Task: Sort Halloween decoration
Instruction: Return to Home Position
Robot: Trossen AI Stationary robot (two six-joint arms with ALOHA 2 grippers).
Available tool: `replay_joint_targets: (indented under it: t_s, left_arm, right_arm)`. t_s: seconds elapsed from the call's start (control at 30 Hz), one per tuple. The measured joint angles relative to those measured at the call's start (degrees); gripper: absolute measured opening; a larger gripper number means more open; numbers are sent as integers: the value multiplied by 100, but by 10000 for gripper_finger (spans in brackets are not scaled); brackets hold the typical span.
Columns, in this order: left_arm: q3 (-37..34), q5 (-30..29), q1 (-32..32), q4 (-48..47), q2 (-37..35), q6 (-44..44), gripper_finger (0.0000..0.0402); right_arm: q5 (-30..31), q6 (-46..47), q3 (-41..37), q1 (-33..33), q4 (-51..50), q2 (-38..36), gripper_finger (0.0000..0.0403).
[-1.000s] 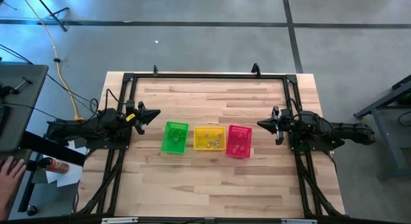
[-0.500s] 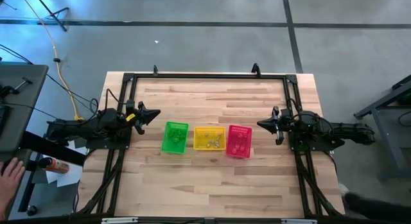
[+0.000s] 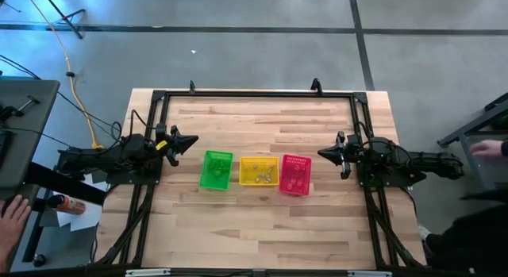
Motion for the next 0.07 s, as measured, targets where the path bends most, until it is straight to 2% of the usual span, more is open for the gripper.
replay_joint_targets:
  t_s: [0.07]
  left_arm:
    - [0, 0, 0, 1, 0, 0, 3]
  right_arm:
    - [1, 0, 0, 1, 0, -1, 0]
